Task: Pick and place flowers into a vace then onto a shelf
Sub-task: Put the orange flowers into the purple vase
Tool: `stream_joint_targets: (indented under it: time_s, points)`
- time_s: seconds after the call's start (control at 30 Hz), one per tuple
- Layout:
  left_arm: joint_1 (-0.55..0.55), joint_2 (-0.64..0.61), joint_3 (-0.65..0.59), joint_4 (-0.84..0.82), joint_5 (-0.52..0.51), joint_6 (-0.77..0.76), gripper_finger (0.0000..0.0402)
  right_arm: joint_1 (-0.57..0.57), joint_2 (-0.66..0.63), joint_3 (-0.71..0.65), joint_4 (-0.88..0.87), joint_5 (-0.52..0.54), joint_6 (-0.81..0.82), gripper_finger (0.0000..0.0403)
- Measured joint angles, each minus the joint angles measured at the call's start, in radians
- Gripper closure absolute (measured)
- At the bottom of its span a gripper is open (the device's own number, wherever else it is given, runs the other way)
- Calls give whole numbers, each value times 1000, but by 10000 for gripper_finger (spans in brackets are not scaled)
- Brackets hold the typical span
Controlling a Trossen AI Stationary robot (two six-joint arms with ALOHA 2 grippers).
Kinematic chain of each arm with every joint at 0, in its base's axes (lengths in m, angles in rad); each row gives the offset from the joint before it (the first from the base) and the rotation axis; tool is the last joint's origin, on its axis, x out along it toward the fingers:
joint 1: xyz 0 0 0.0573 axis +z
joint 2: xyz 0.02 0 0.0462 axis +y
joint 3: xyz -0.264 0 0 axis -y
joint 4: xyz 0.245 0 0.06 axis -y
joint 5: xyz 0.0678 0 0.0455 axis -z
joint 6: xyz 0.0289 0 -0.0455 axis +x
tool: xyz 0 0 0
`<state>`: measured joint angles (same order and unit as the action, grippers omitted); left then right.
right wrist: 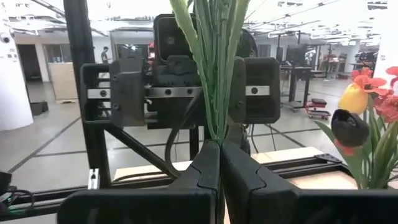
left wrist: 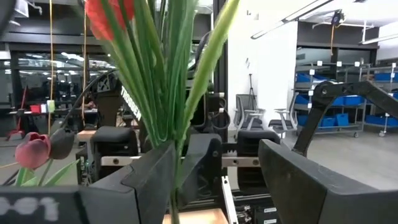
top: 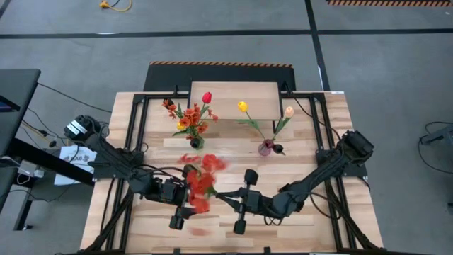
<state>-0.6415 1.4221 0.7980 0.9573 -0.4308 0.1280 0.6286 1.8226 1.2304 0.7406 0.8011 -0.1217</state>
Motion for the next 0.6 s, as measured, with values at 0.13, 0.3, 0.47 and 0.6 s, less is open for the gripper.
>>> stream_joint_targets:
  time_s: [0.13, 0.3, 0.47, 0.6]
  points:
    - [-1, 3, 4, -1, -2, -1, 178, 19, 0, 0, 1, 0, 9, 403]
    - [-1, 3, 4, -4, -37, 1, 178, 39, -1, 0, 16, 0, 9, 403]
    - [-1, 3, 4, -9, -84, 23, 178, 46, -1, 0, 15, 0, 10, 403]
    - [7, 3, 4, -9, -79, 24, 178, 45, -1, 0, -7, -1, 39, 403]
